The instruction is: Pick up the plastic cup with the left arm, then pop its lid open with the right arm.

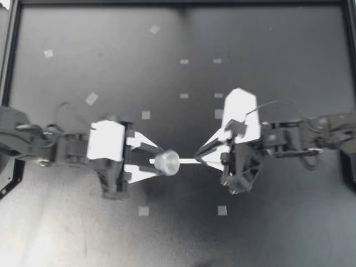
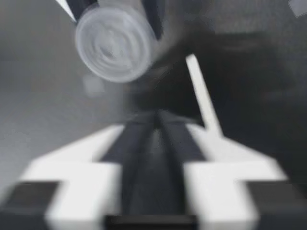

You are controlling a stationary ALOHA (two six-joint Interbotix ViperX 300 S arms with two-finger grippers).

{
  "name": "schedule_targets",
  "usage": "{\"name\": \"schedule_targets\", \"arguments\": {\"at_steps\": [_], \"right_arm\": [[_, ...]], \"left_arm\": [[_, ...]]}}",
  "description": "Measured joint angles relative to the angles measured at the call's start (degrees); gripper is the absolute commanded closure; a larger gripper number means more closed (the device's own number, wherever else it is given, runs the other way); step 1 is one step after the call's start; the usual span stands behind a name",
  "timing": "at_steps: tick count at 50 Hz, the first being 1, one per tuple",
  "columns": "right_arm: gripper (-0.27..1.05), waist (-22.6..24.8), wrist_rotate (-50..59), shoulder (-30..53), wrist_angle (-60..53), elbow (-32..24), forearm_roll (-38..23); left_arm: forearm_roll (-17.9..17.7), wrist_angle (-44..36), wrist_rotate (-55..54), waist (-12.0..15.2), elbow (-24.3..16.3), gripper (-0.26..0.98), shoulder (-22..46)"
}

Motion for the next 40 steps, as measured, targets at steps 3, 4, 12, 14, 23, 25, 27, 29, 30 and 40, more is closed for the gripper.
{"name": "schedule_targets", "arguments": {"at_steps": [3, 4, 12, 14, 23, 25, 27, 29, 30, 40], "right_arm": [[0.09, -0.1, 7.0, -0.3, -5.7, 2.3, 2.0], [0.1, -0.1, 9.1, -0.2, -8.0, 3.1, 2.3], [0.12, -0.2, 28.2, 3.5, -38.5, 8.8, 2.7], [0.12, -0.3, 31.8, 4.9, -46.5, 9.0, 2.7], [0.12, -1.1, 38.3, 11.0, -59.9, 5.9, 1.7], [0.12, -1.2, 38.4, 11.8, -59.9, 4.6, 0.8], [0.12, -1.3, 38.5, 12.1, -59.9, 3.5, 0.0], [0.12, -1.4, 38.5, 12.5, -59.4, 2.5, -0.8], [0.12, -1.3, 38.5, 12.6, -59.2, 2.0, -1.1], [0.12, -1.8, 38.6, 13.0, -57.0, -0.4, -2.3]], "left_arm": [[-0.3, -7.1, 1.1, 0.1, 2.5, 0.56, -1.7], [-0.4, -9.8, 1.4, 0.0, 3.2, 0.56, -2.1], [-4.7, -29.6, 3.8, 0.0, 8.4, 0.56, -3.3], [-5.4, -32.0, 3.6, 0.0, 9.1, 0.56, -3.3], [-5.9, -34.7, 4.4, 0.0, 8.9, 0.56, -2.8], [-5.9, -34.8, 4.7, 0.0, 8.6, 0.56, -2.6], [-5.9, -34.8, 4.7, 0.0, 8.4, 0.56, -2.6], [-5.9, -34.8, 4.7, 0.0, 8.3, 0.56, -2.5], [-5.9, -34.8, 4.6, 0.0, 8.3, 0.56, -2.5], [-5.9, -34.8, 4.6, 0.0, 8.2, 0.56, -2.3]]}}
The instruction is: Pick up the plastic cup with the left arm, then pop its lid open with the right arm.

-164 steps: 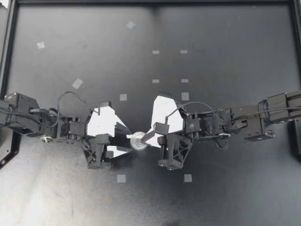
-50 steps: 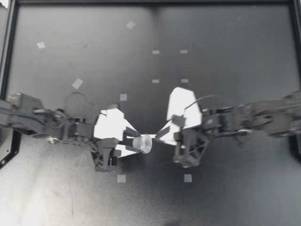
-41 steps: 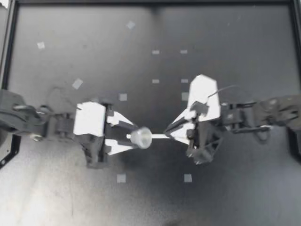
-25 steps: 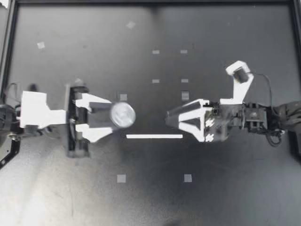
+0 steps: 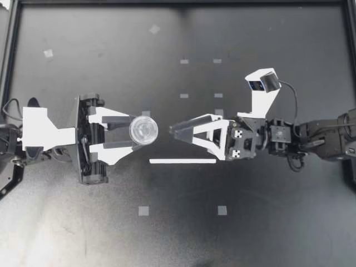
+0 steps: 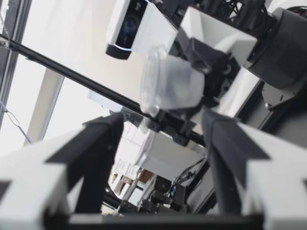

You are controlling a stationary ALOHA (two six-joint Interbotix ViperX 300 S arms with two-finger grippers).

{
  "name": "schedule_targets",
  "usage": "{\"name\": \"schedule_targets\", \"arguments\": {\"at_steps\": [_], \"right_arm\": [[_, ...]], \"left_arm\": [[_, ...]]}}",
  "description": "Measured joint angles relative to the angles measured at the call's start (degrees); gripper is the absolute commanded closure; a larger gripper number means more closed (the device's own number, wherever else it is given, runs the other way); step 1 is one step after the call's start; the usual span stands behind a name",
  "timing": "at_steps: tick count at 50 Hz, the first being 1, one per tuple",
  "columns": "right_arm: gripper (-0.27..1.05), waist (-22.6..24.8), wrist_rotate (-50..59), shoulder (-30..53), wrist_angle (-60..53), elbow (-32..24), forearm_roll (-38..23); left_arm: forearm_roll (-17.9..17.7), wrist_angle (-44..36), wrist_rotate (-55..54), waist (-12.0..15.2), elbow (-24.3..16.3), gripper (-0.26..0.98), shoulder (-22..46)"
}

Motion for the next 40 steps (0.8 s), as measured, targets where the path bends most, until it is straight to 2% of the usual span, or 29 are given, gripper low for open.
{"name": "schedule_targets", "arguments": {"at_steps": [17, 26, 40], "right_arm": [[0.12, -0.2, 0.6, 1.5, 1.0, -3.0, -1.1], [0.12, -0.3, 3.7, 1.5, 0.8, -4.7, -4.2], [0.12, -1.4, 3.2, -5.4, -1.3, -4.1, -11.0]], "left_arm": [[0.0, 0.0, 0.0, 0.0, -0.1, 0.56, 0.4], [0.0, 0.0, 0.0, 0.0, 0.0, 0.56, 0.7], [0.0, -0.3, -0.3, -0.1, -0.4, 0.56, 1.1]]}}
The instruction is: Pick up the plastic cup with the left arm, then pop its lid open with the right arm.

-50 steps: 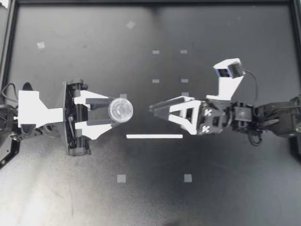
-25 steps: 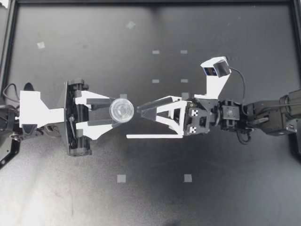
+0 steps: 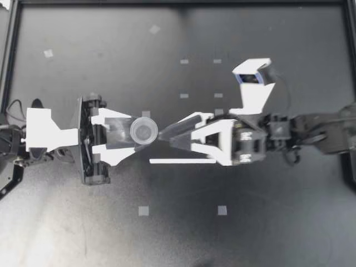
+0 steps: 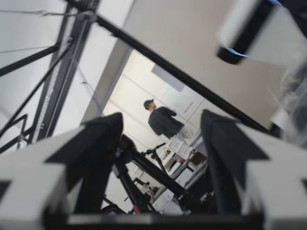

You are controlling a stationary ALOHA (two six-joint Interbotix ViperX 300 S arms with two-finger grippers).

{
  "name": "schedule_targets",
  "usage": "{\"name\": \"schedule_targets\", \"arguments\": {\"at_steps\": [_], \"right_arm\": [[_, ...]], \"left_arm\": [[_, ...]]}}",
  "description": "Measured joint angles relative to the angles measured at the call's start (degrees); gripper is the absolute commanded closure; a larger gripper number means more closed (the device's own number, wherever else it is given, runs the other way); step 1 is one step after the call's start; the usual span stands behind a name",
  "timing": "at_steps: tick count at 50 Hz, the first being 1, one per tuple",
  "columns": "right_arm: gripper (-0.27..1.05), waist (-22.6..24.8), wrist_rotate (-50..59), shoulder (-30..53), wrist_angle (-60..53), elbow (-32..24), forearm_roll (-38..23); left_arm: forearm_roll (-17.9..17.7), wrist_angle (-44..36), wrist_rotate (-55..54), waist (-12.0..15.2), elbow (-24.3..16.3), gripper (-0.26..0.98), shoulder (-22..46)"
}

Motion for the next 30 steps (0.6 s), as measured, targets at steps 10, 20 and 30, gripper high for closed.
{"name": "schedule_targets", "arguments": {"at_steps": [10, 20, 30], "right_arm": [[0.12, -4.9, -3.3, -2.7, 1.1, 1.9, -4.8], [0.13, -7.1, -21.5, -4.7, 9.1, 1.7, -16.9], [0.13, -7.1, -45.9, -9.1, 15.3, 5.5, -18.3]], "left_arm": [[0.0, 0.0, -1.8, -0.1, -0.1, 0.56, 0.0], [0.0, 0.0, -6.3, 0.0, 0.0, 0.56, 0.0], [0.0, 0.0, -7.9, 0.0, 0.0, 0.56, 0.0]]}}
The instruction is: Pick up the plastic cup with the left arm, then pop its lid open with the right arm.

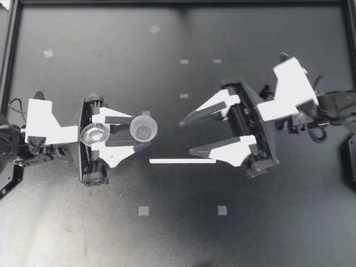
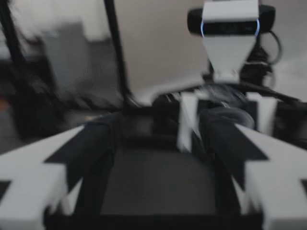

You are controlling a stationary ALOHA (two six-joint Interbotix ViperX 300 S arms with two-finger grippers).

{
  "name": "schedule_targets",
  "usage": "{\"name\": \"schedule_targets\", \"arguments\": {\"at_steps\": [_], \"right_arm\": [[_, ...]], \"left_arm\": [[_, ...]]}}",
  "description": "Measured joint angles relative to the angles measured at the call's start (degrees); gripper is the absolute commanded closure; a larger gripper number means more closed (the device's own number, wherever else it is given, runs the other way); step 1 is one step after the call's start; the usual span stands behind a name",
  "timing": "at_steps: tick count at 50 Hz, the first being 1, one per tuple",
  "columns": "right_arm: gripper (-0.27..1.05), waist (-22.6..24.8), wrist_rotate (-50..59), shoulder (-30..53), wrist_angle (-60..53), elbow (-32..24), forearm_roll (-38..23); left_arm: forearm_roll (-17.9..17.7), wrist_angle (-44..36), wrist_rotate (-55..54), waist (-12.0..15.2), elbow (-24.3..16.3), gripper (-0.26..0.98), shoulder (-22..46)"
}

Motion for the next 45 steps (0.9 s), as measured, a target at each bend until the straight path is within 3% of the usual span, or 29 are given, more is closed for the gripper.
{"name": "schedule_targets", "arguments": {"at_steps": [4, 10, 45], "right_arm": [[0.13, 0.0, -5.9, -1.2, 0.5, 2.4, 1.4], [0.13, 0.1, -6.2, -1.5, 0.6, 3.7, 3.9], [0.13, 0.1, -6.3, -0.5, 1.1, 3.7, 4.3]], "left_arm": [[0.0, 0.1, 0.0, 0.0, -0.1, 0.56, 0.1], [0.0, 0.0, 0.0, 0.0, -0.2, 0.56, 0.4], [0.0, 0.0, 0.0, -0.1, -0.5, 0.56, 0.6]]}}
